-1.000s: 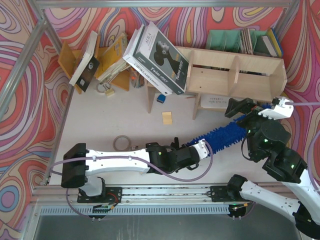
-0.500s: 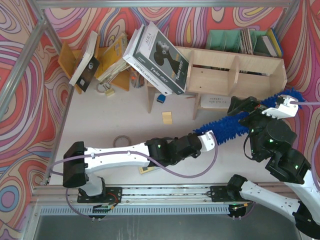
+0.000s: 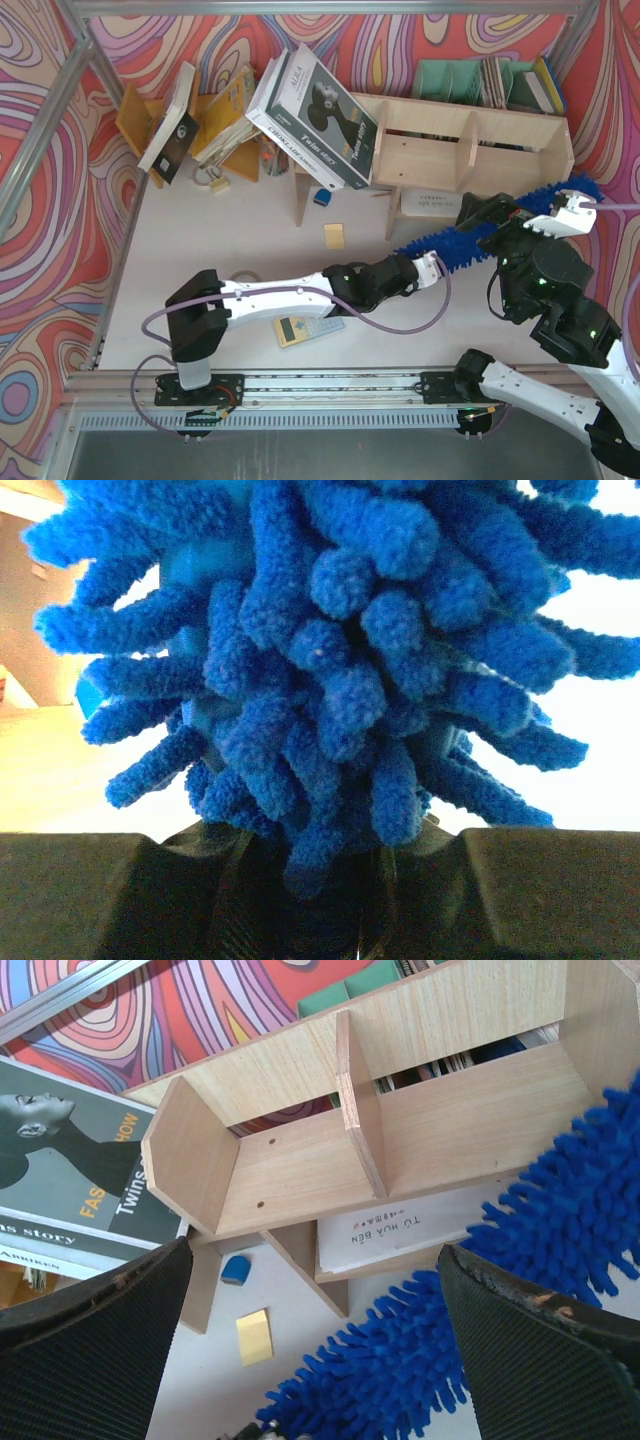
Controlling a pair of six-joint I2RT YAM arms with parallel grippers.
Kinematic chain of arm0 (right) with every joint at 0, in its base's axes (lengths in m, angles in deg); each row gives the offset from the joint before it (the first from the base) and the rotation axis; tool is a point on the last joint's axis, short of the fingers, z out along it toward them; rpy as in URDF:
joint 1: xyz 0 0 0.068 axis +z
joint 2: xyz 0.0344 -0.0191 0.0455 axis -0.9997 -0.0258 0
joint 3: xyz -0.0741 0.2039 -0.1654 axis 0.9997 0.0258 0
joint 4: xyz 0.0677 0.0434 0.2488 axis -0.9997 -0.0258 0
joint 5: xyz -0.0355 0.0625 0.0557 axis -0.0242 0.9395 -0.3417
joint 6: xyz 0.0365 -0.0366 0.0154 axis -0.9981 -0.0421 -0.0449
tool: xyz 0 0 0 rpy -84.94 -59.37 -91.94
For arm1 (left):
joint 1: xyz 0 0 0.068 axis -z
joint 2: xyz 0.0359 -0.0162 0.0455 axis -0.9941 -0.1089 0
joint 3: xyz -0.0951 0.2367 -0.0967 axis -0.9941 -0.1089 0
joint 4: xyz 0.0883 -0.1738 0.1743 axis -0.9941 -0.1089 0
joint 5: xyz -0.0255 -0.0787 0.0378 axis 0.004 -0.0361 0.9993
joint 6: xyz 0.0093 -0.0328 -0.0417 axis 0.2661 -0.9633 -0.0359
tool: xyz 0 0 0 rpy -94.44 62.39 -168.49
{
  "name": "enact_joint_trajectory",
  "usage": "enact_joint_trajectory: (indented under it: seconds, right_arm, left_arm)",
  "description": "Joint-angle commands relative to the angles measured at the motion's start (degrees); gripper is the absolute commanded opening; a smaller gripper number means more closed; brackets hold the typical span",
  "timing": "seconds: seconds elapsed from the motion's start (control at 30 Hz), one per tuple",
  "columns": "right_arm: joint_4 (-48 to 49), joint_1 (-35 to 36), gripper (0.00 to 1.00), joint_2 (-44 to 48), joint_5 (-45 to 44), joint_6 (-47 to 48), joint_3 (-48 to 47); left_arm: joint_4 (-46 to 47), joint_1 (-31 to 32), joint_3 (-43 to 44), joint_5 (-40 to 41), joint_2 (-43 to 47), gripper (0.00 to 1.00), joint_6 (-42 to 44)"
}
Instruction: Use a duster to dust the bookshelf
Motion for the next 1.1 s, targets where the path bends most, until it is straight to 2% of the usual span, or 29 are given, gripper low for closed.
enact_joint_trajectory:
  seconds: [0.0,0.27,0.5,0.77,1.07]
  right_arm:
    - [2.14,-0.01,0.99,-0.21,-1.54,1.28,0.74]
    - [2.38,-0.03,0.99,0.02,-1.59,1.21,1.38]
    - [1.87,0.01,0.99,0.51,-1.71,0.98,1.39]
    - [1.58,-0.05,0.99,0.36,-1.55,0.31,1.66]
    - [1.18,-0.03,0.99,0.73,-1.79,0.36,1.57]
  left_arm:
    - [1.52,-0.26,-0.55,-1.39,-2.78,0.0,-1.25]
    - [1.5,-0.26,-2.02,0.1,-5.48,0.0,-1.07]
    - [1.99,0.07,-1.53,3.1,-2.58,0.0,2.7]
    - [3.72,0.35,-2.33,-0.04,3.36,0.0,3.76]
    - [1.59,0.33,-3.76,-1.49,-0.82,0.0,1.43]
